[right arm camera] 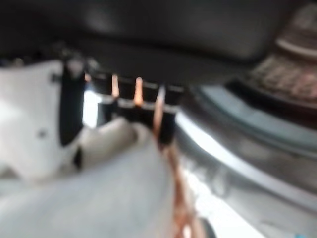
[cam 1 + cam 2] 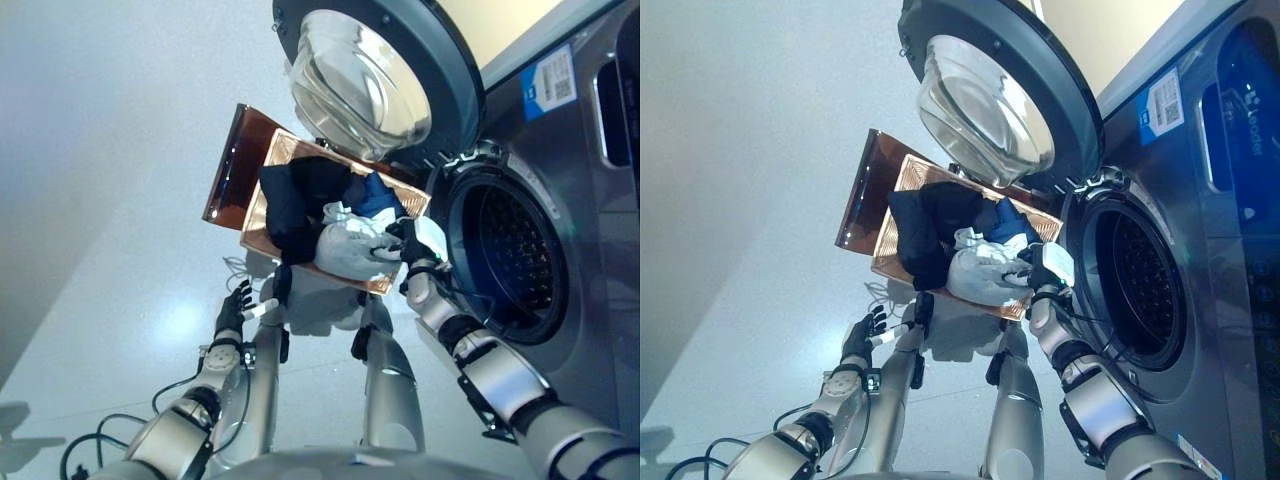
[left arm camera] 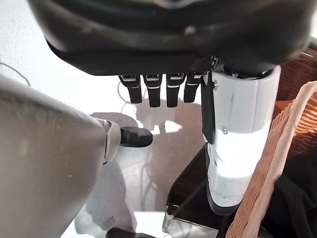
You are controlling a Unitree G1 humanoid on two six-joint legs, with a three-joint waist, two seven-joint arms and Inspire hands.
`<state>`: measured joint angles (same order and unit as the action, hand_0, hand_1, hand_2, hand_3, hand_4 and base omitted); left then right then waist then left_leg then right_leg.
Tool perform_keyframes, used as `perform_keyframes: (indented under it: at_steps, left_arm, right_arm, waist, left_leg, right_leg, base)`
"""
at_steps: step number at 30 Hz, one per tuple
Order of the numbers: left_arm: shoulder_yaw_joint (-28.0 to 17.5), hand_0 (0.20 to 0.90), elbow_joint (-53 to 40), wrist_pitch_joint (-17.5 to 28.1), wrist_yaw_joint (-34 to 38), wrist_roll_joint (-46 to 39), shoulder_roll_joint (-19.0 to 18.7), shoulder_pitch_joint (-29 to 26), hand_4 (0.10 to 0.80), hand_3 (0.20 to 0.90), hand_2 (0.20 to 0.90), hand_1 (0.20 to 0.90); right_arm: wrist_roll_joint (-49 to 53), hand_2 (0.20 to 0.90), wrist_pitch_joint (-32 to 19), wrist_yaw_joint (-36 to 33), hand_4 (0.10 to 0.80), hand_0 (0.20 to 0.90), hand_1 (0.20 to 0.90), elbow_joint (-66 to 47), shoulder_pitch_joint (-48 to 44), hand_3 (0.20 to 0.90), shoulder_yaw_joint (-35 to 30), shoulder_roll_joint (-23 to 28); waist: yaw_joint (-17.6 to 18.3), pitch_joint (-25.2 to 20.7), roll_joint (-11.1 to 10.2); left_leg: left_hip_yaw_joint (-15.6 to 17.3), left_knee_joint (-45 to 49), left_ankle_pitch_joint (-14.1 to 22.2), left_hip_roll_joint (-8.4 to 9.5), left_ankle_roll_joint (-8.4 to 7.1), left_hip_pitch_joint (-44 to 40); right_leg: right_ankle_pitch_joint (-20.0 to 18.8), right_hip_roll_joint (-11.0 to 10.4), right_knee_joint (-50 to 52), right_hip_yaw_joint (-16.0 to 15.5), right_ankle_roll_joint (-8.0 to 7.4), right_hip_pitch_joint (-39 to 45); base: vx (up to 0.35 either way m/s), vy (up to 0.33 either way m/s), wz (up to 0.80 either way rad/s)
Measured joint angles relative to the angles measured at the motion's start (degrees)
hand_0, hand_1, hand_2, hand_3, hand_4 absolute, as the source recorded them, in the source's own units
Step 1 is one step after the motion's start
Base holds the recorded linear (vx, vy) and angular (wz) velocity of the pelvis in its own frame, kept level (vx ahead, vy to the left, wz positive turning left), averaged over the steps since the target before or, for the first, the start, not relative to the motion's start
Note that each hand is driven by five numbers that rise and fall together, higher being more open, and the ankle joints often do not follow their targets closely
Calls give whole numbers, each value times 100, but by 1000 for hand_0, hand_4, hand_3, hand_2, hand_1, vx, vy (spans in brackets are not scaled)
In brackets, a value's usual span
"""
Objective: Pick up the clothes and place them into the washing machine
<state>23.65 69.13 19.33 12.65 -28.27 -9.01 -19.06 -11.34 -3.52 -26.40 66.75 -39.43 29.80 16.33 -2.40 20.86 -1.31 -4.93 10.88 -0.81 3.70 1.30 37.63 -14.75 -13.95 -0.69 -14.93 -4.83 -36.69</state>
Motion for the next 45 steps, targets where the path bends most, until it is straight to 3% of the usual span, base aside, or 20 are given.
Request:
perform_keyframes:
  at_steps: [21,27,33,39,45]
  left_arm:
    - [-17,900,7,-4,0,8,14,-94,800,900,900,900]
    - [-71,900,56,-16,-6,43,4,-65,800,900,900,900]
    - [-285,900,70,-63,-23,51,-24,35,800,900,900,900]
    - [-517,900,153,-103,-152,46,-112,485,800,900,900,900]
    - [-679,900,213,-137,-340,50,-111,672,800,900,900,900]
  right_arm:
    - [0,200,-10,276,300,200,200,14,-80,200,121,-131]
    - [38,200,-12,420,300,200,200,-2,116,200,102,-175]
    - [407,200,-49,586,300,200,200,-438,572,200,-343,-136]
    - [806,200,-272,820,300,200,200,-767,1450,200,-645,-312]
    - [1030,200,-311,1023,300,200,200,-979,2055,200,-1011,-289]
  waist:
    - [-155,75,49]
    - [-165,62,38]
    - [-124,25,12]
    - [13,-386,-302]
    - [67,-621,-428]
  left_leg:
    - [-7,12,-15,11,2,-63]
    - [-9,-36,-12,14,2,-431]
    - [-7,6,-13,22,1,-539]
    - [68,-187,2,34,26,-991]
    - [142,-318,11,56,67,-1355]
  right_leg:
    - [-55,-5,52,5,2,58]
    - [-47,-17,39,-5,3,421]
    - [-22,-20,52,-5,28,537]
    - [49,-52,33,66,-35,857]
    - [119,-81,23,138,-114,1127]
  base:
    - [2,-1,0]
    - [40,-21,0]
    - [26,-17,-3]
    - [60,-40,-6]
    - [55,-43,-7]
